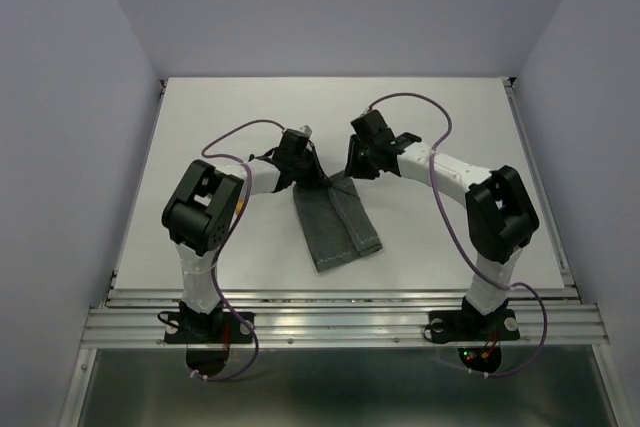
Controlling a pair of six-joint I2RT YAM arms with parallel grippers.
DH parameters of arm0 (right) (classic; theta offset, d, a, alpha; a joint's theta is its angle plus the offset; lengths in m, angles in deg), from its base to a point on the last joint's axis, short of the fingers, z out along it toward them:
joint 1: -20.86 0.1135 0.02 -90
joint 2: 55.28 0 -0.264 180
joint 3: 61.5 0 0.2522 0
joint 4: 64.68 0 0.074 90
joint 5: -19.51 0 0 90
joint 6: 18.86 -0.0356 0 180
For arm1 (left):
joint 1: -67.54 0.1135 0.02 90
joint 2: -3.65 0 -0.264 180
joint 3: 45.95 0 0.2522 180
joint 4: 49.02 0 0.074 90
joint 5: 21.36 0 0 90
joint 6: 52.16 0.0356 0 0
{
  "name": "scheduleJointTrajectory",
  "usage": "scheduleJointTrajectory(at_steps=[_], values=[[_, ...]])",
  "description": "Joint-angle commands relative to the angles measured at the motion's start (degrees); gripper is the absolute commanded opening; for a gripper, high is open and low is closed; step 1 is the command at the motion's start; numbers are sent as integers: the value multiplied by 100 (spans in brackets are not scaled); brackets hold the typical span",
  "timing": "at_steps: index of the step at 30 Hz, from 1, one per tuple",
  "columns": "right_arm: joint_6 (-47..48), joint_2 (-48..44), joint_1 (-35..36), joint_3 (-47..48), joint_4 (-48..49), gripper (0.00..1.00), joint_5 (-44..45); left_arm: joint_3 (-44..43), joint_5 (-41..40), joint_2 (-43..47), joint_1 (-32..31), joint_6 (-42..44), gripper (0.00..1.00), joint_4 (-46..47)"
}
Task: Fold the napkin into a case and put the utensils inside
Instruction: Fold the lower triangle-folded napkin at the center of the board.
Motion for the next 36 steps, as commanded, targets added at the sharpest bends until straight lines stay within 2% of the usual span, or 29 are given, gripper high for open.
scheduleJointTrajectory(at_steps=[1, 8, 21, 30, 33, 36], values=[[173, -196, 63, 25, -100, 33, 315, -181, 287, -118, 21, 357, 0, 34], [234, 270, 63, 516, -170, 21, 271, -603, 815, -487, 38, 884, 0, -193], [287, 1149, 11, 966, -232, 20, 420, -1068, 1307, -874, 100, 1341, 0, -396], [630, 1246, -113, 852, -223, 20, 368, -1983, 1677, -1419, 100, 2018, 0, -1073], [455, 1167, -113, 615, -232, 20, 350, -2141, 1677, -1463, 91, 2018, 0, -1099], [-185, 948, -113, 195, -241, 20, 376, -2203, 1703, -1490, 91, 2080, 0, -1161]])
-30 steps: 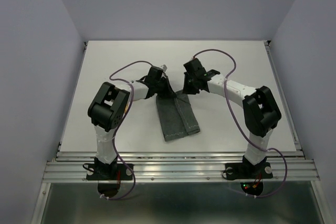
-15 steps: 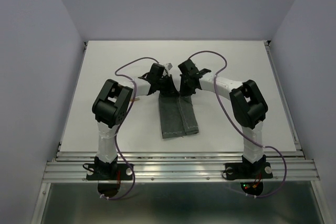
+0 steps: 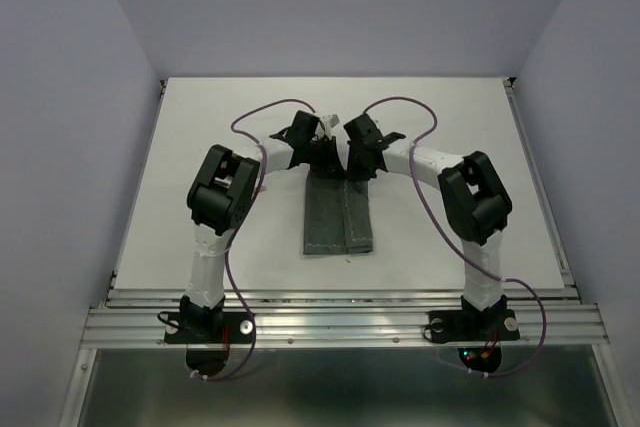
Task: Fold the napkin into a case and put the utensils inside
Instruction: Fold the lower triangle-folded napkin at the center of the board.
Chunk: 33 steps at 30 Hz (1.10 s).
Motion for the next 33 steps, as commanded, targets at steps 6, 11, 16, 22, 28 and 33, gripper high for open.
scheduleJointTrajectory(at_steps=[6, 11, 16, 22, 28, 33], values=[[-1523, -971, 19, -1620, 182, 20, -95, -139, -39, -56, -93, 448, 0, -309], [-1927, -1482, 19, -2191, 305, 20, -96, -122, -187, 67, -277, 571, 23, -484], [-2025, -1843, 19, -2351, 306, 20, 36, 36, -381, 497, -330, 571, 50, -598], [-1726, -1659, 19, -2149, 306, 20, 0, 1, -513, 1086, -330, 606, 64, -871], [-1445, -1422, 19, -1877, 306, 20, 9, 124, -759, 1552, -330, 571, 63, -1152], [-1269, -1430, 19, -1639, 279, 20, 18, 431, -1409, 1983, -304, 527, 63, -1311]])
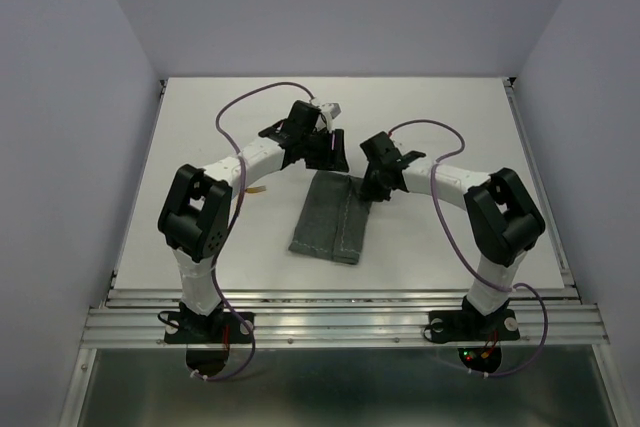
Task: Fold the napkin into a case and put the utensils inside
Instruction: Fold the lower triangle-folded napkin at the center of the board, then fold the 2/3-rectangle-folded napkin at the center of the board.
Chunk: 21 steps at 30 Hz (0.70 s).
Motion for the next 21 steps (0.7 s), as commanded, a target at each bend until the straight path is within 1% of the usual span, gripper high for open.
scheduleJointTrajectory(at_steps=[1, 2, 6, 7, 16, 21], values=[[226, 10, 14, 363, -31, 20, 83, 372, -662, 532, 46, 57, 63, -248], [270, 19, 14, 442, -49, 20, 93, 435, -715, 602, 63, 49, 64, -257], [393, 106, 14, 688, -119, 20, 163, 821, -953, 752, 81, 48, 83, -231], [419, 150, 14, 732, -119, 21, 180, 883, -1066, 787, 81, 48, 86, -222], [700, 1081, 14, 1286, -207, 20, 233, 1287, -1480, 866, 160, -66, 85, -134], [806, 1223, 14, 1392, -146, 20, 102, 1525, -1647, 831, 213, -110, 81, -3]])
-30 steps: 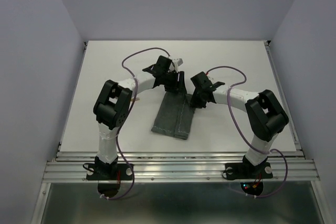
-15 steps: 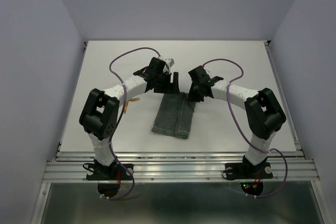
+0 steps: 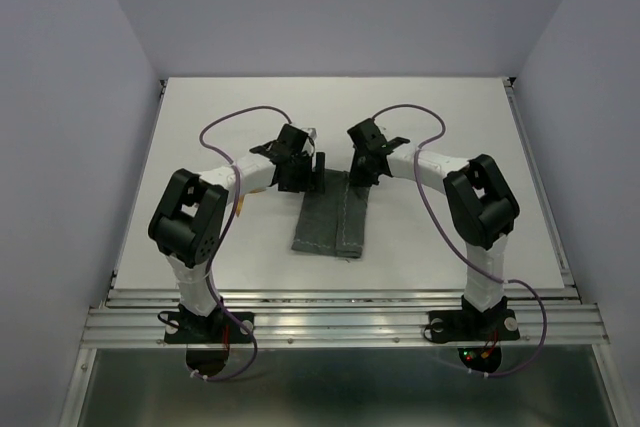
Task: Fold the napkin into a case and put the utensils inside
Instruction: Fold the 2/3-rectangle-folded napkin at the center of the board.
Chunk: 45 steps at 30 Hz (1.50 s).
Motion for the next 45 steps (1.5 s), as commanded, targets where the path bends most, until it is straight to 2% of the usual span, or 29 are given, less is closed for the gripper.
scheduleJointTrajectory(at_steps=[1, 9, 13, 18, 19, 26, 27, 28, 30, 31, 33, 38, 45], values=[[196, 174, 14, 61, -58, 20, -1, 240, -296, 311, 73, -55, 81, 148], [170, 112, 14, -18, -49, 20, -63, 451, -516, 364, 222, -327, 70, 412], [152, 51, 14, -106, -49, 20, -72, 469, -587, 268, 266, -459, 59, 526], [91, -20, 14, -203, -58, 20, -63, 346, -218, -102, 266, -521, 53, 640], [91, -29, 14, -212, -58, 20, -63, 354, -131, -128, 266, -547, 48, 693], [47, -11, 14, -229, -58, 20, -72, 319, 722, -251, 240, -758, 36, 1071], [38, -11, 14, -229, -58, 20, -72, 293, 784, -321, 240, -776, 34, 1080], [38, -20, 14, -238, -58, 20, -72, 276, 802, -357, 231, -828, 26, 1089], [21, -55, 14, -256, -49, 20, -63, 240, 837, -366, 231, -890, 17, 1080], [21, -64, 14, -265, -58, 20, -54, 249, 828, -331, 231, -951, 9, 1089], [21, -81, 14, -282, -58, 20, -45, 240, 811, -190, 222, -987, 0, 1089], [-23, -108, 14, -308, -58, 20, -19, 223, 749, 249, 179, -1118, 0, 984], [-164, -46, 14, -309, -58, 20, -37, -58, 749, 346, -6, -1145, 0, 676]])
